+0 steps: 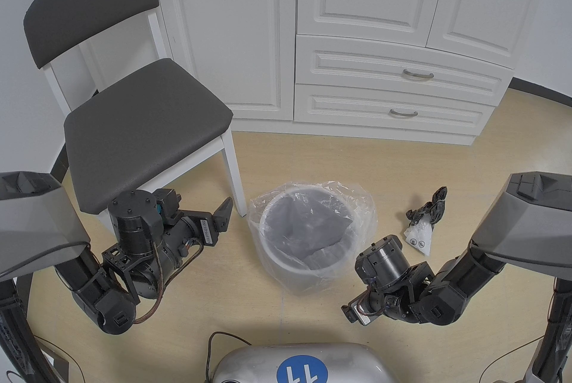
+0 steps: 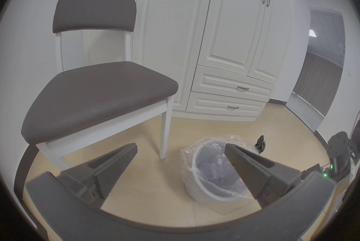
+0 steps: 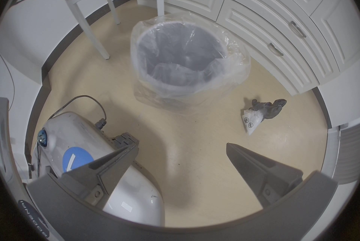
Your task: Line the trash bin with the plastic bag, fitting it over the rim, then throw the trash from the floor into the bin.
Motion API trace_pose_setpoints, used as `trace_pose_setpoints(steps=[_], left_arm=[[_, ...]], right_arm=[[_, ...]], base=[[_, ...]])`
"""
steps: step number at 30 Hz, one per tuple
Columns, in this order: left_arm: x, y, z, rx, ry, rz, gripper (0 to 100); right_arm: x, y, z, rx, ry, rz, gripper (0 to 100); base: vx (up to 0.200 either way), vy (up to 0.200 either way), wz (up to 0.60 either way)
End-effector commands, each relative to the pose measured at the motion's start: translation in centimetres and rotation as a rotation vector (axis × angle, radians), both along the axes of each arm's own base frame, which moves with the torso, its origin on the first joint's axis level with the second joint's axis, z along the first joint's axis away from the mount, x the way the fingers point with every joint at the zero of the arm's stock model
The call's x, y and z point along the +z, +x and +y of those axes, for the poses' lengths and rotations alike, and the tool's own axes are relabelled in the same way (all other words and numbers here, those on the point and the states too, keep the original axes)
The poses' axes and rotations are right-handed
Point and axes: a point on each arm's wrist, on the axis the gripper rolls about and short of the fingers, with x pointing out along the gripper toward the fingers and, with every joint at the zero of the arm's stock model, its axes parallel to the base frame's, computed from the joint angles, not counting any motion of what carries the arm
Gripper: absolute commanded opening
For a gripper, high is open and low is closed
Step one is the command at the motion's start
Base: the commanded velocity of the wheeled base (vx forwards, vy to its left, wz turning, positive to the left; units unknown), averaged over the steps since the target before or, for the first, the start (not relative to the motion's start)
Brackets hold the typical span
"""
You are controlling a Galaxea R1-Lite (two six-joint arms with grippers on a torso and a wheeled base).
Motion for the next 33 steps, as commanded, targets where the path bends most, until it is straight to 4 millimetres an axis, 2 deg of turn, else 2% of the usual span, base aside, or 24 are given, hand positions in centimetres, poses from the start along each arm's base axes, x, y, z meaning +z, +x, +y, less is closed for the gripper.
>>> trace_pose_setpoints(steps=[1, 4, 9, 13, 17, 22, 24, 28, 33], left_arm=[[0.0, 0.0, 0.0, 0.001, -0.001, -0.001, 100], [0.0, 0.0, 0.0, 0.001, -0.001, -0.001, 100], [0.0, 0.0, 0.0, 0.001, -0.001, -0.001, 100], [0.1, 0.0, 0.0, 0.0, 0.001, -0.003, 100], [0.1, -0.1, 0.0, 0.0, 0.002, -0.001, 100], [-0.2, -0.2, 0.1, -0.002, 0.009, 0.008, 100], [-0.3, -0.2, -0.1, -0.005, 0.011, 0.009, 100], [-0.3, -0.1, -0.1, -0.005, 0.011, 0.009, 100], [-0.2, -0.2, -0.1, -0.008, 0.01, 0.008, 100]], right_arm=[[0.3, -0.7, 0.3, 0.022, 0.001, -0.002, 100], [0.8, -1.0, 0.4, 0.031, 0.01, -0.013, 100], [2.7, -1.5, 0.1, 0.035, 0.046, -0.051, 100], [5.2, -2.0, -0.4, 0.032, 0.092, -0.103, 100], [6.1, -1.7, -0.8, 0.016, 0.115, -0.131, 100], [7.4, -0.1, -2.6, -0.052, 0.142, -0.172, 100], [7.8, 1.3, -3.9, -0.103, 0.143, -0.189, 100], [7.5, 3.5, -5.4, -0.154, 0.15, -0.191, 100], [6.5, 5.1, -6.4, -0.195, 0.145, -0.176, 100]], base=[[0.0, 0.0, 0.0], [0.0, 0.0, 0.0], [0.0, 0.0, 0.0], [0.0, 0.0, 0.0], [0.0, 0.0, 0.0], [0.0, 0.0, 0.0], [0.0, 0.0, 0.0], [0.0, 0.0, 0.0], [0.0, 0.0, 0.0]])
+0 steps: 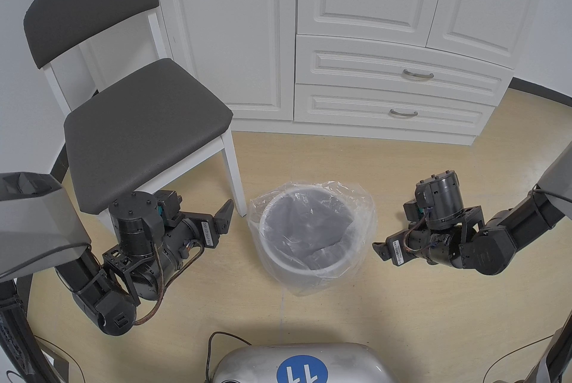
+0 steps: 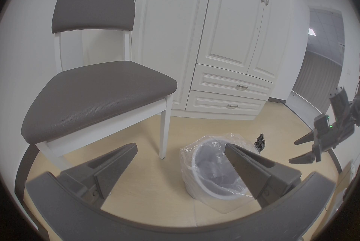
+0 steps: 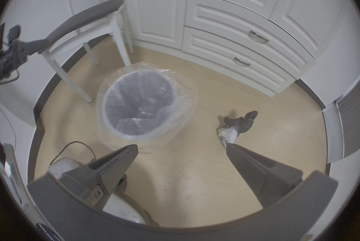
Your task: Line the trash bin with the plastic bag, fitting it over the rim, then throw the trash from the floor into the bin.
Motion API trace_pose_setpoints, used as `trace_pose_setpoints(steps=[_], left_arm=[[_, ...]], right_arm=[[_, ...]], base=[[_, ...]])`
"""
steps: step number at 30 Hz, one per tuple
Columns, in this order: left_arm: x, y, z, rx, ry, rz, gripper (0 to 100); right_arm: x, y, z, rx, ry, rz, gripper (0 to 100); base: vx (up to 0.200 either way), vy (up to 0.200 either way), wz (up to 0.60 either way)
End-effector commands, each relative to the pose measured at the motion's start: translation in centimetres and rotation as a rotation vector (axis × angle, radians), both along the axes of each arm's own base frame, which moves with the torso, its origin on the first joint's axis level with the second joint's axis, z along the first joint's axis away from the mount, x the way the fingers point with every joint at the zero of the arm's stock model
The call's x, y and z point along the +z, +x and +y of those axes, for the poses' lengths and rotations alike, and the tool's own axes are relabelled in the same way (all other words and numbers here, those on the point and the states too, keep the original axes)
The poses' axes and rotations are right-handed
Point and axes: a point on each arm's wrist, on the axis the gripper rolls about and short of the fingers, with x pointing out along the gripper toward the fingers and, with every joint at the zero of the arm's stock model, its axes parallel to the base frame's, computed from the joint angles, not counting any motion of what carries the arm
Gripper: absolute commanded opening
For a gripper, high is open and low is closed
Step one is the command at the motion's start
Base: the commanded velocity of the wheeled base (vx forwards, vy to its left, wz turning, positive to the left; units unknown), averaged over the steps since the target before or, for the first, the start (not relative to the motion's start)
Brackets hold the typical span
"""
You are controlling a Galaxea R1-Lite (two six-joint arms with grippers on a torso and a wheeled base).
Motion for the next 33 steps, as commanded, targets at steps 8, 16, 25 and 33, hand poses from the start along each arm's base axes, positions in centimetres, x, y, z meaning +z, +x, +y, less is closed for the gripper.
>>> trace_pose_setpoints(steps=[8, 16, 25, 33], left_arm=[[0.1, -0.2, -0.1, -0.007, -0.001, -0.002, 100], [0.2, -0.2, -0.2, -0.007, -0.002, -0.006, 100], [0.5, -0.3, -0.1, -0.007, -0.006, -0.015, 100], [0.7, -0.3, -0.1, -0.007, -0.008, -0.019, 100]], right_arm=[[-4.7, 3.4, -1.4, -0.069, -0.054, 0.098, 100], [-6.8, 1.7, -1.0, 0.022, -0.165, 0.183, 100], [-9.4, -2.4, 2.5, 0.194, -0.251, 0.266, 100], [-7.9, -3.7, 4.5, 0.229, -0.174, 0.146, 100]], base=[[0.0, 0.0, 0.0], [0.0, 0.0, 0.0], [0.0, 0.0, 0.0], [0.0, 0.0, 0.0]])
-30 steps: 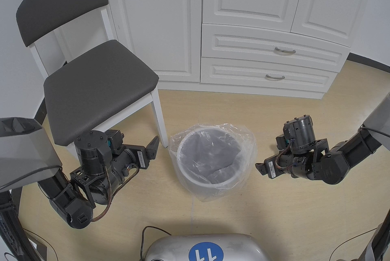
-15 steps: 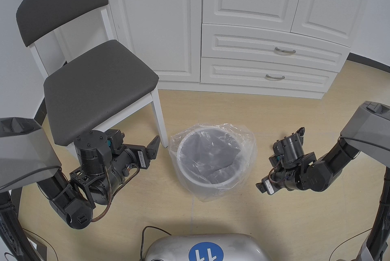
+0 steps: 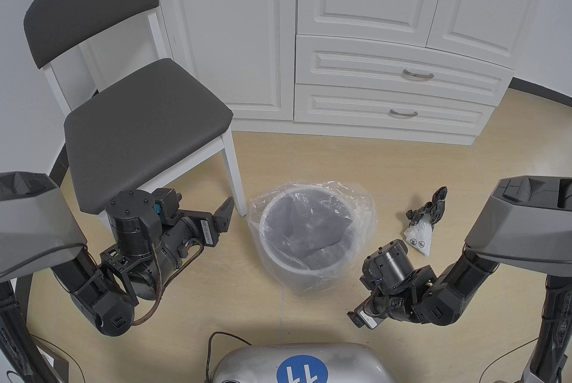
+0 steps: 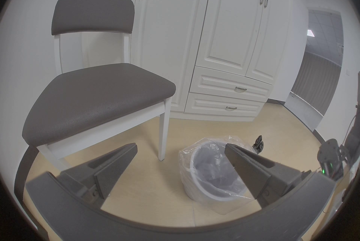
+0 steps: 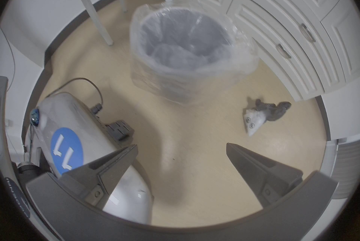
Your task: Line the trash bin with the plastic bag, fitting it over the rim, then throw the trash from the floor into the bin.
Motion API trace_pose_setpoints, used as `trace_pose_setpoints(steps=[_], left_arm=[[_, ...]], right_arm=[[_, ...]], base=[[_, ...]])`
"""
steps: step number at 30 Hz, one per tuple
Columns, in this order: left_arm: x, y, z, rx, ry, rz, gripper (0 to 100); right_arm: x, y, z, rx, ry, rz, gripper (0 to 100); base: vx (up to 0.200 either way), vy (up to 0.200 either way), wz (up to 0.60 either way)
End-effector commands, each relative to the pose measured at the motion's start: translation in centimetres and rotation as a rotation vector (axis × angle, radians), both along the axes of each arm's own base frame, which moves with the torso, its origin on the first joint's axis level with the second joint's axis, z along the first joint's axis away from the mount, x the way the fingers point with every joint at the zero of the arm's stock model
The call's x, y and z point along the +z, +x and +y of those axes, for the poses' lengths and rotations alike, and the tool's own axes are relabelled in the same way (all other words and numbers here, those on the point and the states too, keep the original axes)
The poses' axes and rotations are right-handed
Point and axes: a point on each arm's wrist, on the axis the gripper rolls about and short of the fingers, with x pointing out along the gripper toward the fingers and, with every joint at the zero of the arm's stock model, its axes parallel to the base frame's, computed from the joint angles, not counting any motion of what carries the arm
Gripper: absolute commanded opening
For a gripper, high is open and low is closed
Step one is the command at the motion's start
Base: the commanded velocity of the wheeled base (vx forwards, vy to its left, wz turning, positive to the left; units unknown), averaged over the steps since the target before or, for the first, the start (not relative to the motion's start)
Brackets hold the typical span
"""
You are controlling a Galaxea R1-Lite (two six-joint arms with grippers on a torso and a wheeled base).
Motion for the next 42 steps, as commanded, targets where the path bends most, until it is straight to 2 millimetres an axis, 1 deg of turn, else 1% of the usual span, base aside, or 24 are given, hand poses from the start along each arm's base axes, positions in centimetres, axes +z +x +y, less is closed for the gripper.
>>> trace_pose_setpoints(steps=[1, 2, 3, 6, 8, 10, 11, 13, 18, 19, 20, 21, 22, 23, 26, 27, 28, 31, 33, 34, 36, 37, 40, 42], left_arm=[[0.2, 0.0, 0.0, 0.001, -0.004, -0.007, 100], [0.2, 0.0, 0.0, 0.001, -0.004, -0.007, 100], [0.1, 0.1, -0.1, 0.001, -0.004, -0.007, 100], [0.2, 0.1, -0.1, -0.004, 0.004, -0.01, 100], [0.2, 0.2, -0.1, -0.006, 0.008, -0.011, 100], [0.2, 0.2, -0.1, -0.006, 0.008, -0.011, 100], [0.3, 0.2, -0.1, -0.006, 0.006, -0.015, 100], [0.3, 0.2, -0.1, -0.006, 0.006, -0.015, 100], [0.6, 0.0, 0.0, -0.003, 0.002, -0.022, 100], [0.6, 0.0, 0.0, -0.004, 0.002, -0.023, 100], [0.7, 0.0, 0.0, -0.003, 0.001, -0.025, 100], [0.7, 0.0, 0.0, -0.003, 0.001, -0.025, 100], [0.7, 0.0, 0.0, -0.003, 0.001, -0.025, 100], [0.7, 0.0, 0.1, -0.003, 0.0, -0.027, 100], [0.8, 0.0, 0.1, -0.004, -0.002, -0.03, 100], [0.8, -0.1, 0.0, -0.006, -0.001, -0.03, 100], [0.8, -0.1, 0.0, -0.006, -0.001, -0.03, 100], [0.8, -0.1, 0.0, -0.004, 0.0, -0.03, 100], [0.8, -0.1, 0.0, -0.004, 0.0, -0.03, 100], [0.8, 0.0, 0.0, -0.006, 0.0, -0.029, 100], [0.8, 0.0, 0.0, -0.004, 0.0, -0.029, 100], [0.7, 0.0, 0.0, -0.006, 0.002, -0.028, 100], [0.7, 0.0, 0.0, -0.006, 0.005, -0.027, 100], [0.6, 0.0, 0.0, -0.006, 0.005, -0.026, 100]], right_arm=[[2.3, -0.8, 0.5, 0.011, 0.078, -0.089, 100], [2.3, -0.8, 0.5, 0.011, 0.078, -0.089, 100], [4.0, -0.8, 0.2, 0.001, 0.12, -0.141, 100], [6.2, -0.5, 0.3, -0.029, 0.184, -0.221, 100], [6.9, -0.4, 0.7, -0.054, 0.235, -0.265, 100], [7.0, -0.3, 0.8, -0.061, 0.245, -0.276, 100], [6.5, 0.3, 1.4, -0.07, 0.27, -0.292, 100], [5.0, 1.0, 1.9, -0.073, 0.26, -0.279, 100], [0.1, 3.0, 3.5, -0.124, 0.23, -0.276, 100], [-0.3, 3.2, 3.6, -0.128, 0.227, -0.279, 100], [-1.8, 3.6, 3.9, -0.136, 0.215, -0.28, 100], [-2.4, 3.8, 4.1, -0.136, 0.214, -0.281, 100], [-2.4, 3.8, 4.1, -0.136, 0.214, -0.281, 100], [-3.3, 4.0, 4.8, -0.131, 0.223, -0.285, 100], [-4.0, 3.9, 6.1, -0.131, 0.266, -0.297, 100], [-4.1, 3.6, 6.6, -0.126, 0.278, -0.296, 100], [-4.2, 3.5, 6.7, -0.126, 0.278, -0.295, 100], [-4.4, 2.6, 8.2, -0.106, 0.317, -0.286, 100], [-4.4, 2.6, 8.2, -0.106, 0.317, -0.286, 100], [-4.5, 1.9, 9.8, -0.101, 0.381, -0.291, 100], [-4.5, 1.8, 10.5, -0.1, 0.412, -0.294, 100], [-4.3, 1.6, 11.3, -0.103, 0.451, -0.297, 100], [-4.1, 1.1, 11.9, -0.102, 0.479, -0.285, 100], [-4.3, 0.7, 12.2, -0.095, 0.479, -0.276, 100]], base=[[0.0, 0.0, 0.0], [0.0, 0.0, 0.0], [0.0, 0.0, 0.0], [0.0, 0.0, 0.0], [0.0, 0.0, 0.0], [0.0, 0.0, 0.0], [0.0, 0.0, 0.0], [0.0, 0.0, 0.0], [0.0, 0.0, 0.0], [0.0, 0.0, 0.0], [0.0, 0.0, 0.0], [0.0, 0.0, 0.0], [0.0, 0.0, 0.0], [0.0, 0.0, 0.0], [0.0, 0.0, 0.0], [0.0, 0.0, 0.0], [0.0, 0.0, 0.0], [0.0, 0.0, 0.0], [0.0, 0.0, 0.0], [0.0, 0.0, 0.0], [0.0, 0.0, 0.0], [0.0, 0.0, 0.0], [0.0, 0.0, 0.0], [0.0, 0.0, 0.0]])
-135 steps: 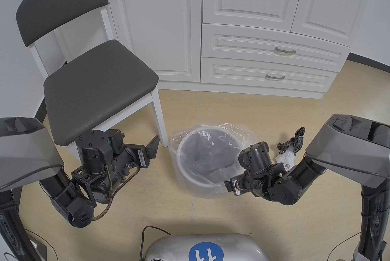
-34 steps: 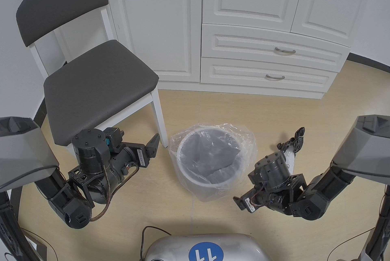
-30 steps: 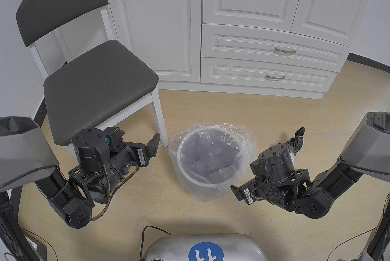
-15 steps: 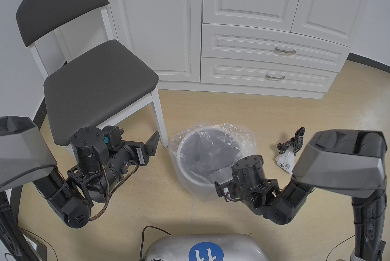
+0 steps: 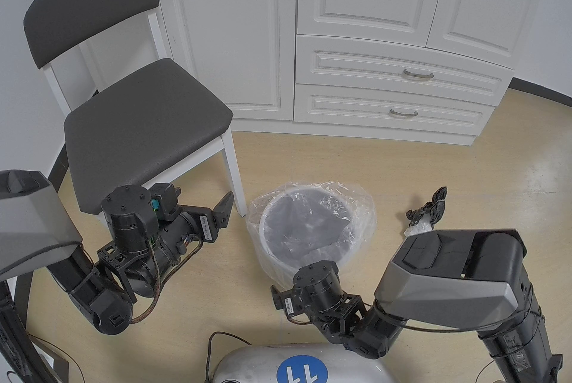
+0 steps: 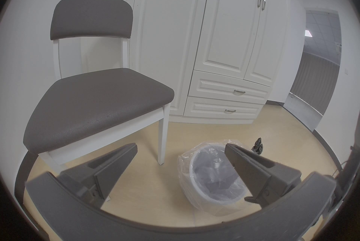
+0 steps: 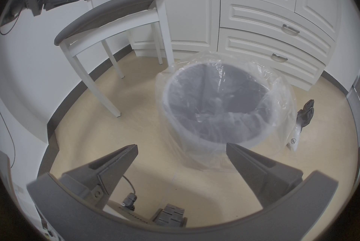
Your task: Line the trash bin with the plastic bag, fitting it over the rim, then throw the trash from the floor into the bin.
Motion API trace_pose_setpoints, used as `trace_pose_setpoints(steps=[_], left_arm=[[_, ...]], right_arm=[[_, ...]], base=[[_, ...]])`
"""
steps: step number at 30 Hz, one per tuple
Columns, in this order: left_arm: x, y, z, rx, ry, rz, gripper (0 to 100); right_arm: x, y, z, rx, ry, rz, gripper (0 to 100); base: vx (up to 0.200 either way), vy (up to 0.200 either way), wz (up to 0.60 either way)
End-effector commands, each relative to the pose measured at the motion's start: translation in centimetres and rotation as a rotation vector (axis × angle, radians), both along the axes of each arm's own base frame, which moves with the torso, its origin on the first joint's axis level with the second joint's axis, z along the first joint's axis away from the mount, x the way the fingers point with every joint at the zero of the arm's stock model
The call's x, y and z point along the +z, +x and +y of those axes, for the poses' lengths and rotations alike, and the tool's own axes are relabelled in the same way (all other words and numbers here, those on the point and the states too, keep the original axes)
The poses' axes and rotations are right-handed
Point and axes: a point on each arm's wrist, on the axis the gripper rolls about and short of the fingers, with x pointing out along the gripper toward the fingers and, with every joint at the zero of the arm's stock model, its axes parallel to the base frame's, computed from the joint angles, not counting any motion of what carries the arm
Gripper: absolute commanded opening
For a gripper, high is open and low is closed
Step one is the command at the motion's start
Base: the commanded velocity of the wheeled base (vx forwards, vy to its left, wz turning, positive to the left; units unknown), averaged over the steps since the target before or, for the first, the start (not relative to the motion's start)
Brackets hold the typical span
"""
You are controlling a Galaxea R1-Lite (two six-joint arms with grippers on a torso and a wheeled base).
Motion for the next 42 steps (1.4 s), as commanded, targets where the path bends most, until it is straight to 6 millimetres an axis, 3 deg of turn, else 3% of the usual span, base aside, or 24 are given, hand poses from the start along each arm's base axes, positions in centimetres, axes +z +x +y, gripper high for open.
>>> trace_pose_setpoints(steps=[1, 3, 6, 8, 10, 13, 17, 19, 20, 22, 23, 26, 31, 37, 42], left_arm=[[-0.1, 0.1, 0.0, 0.0, 0.001, 0.003, 100], [-0.2, 0.1, 0.0, 0.0, 0.002, 0.005, 100], [-0.2, 0.1, -0.1, 0.0, 0.003, 0.006, 100], [-0.4, -0.1, -0.3, -0.011, 0.006, 0.011, 100], [-0.6, -0.1, -0.6, -0.019, 0.009, 0.018, 100], [-1.5, -0.1, -1.0, -0.034, 0.021, 0.043, 100], [-3.6, 0.0, -2.1, -0.063, 0.053, 0.1, 100], [-4.3, 0.0, -2.4, -0.07, 0.064, 0.117, 100], [-6.0, 0.4, -3.0, -0.081, 0.087, 0.154, 100], [-7.8, 1.1, -3.5, -0.082, 0.11, 0.195, 100], [-7.9, 1.1, -3.5, -0.082, 0.111, 0.197, 100], [-10.3, 2.3, -3.9, -0.097, 0.137, 0.264, 100], [-10.7, 3.5, -3.7, -0.138, 0.124, 0.304, 100], [-10.6, 3.6, -3.8, -0.151, 0.118, 0.304, 100], [-11.0, 4.4, -4.3, -0.207, 0.119, 0.35, 100]], right_arm=[[-0.7, -0.8, 0.9, 0.027, -0.002, 0.01, 100], [-1.0, -1.0, 1.1, 0.031, -0.003, 0.016, 100], [0.2, -0.4, 1.1, 0.015, 0.038, -0.011, 100], [3.5, 0.2, 0.5, -0.005, 0.084, -0.055, 100], [5.2, 0.7, -0.2, -0.024, 0.107, -0.078, 100], [8.6, 1.9, -2.3, -0.076, 0.143, -0.128, 100], [10.6, 4.4, -5.7, -0.172, 0.11, -0.133, 100], [10.6, 4.9, -6.4, -0.191, 0.092, -0.123, 100], [10.0, 5.6, -7.8, -0.219, 0.032, -0.085, 100], [8.9, 5.9, -8.5, -0.229, -0.031, -0.034, 100], [8.8, 6.0, -8.6, -0.23, -0.034, -0.03, 100], [5.4, 7.0, -8.4, -0.239, -0.089, 0.035, 100], [2.5, 7.1, -8.2, -0.232, -0.134, 0.083, 100], [2.6, 6.9, -8.3, -0.227, -0.135, 0.09, 100], [1.4, 6.1, -8.6, -0.206, -0.178, 0.13, 100]], base=[[0.0, 0.0, 0.0], [0.0, 0.0, 0.0], [0.0, 0.0, 0.0], [0.0, 0.0, 0.0], [0.0, 0.0, 0.0], [0.0, 0.0, 0.0], [0.0, 0.0, 0.0], [0.0, 0.0, 0.0], [0.0, 0.0, 0.0], [0.0, 0.0, 0.0], [0.0, 0.0, 0.0], [0.0, 0.0, 0.0], [0.0, 0.0, 0.0], [0.0, 0.0, 0.0], [0.0, 0.0, 0.0]])
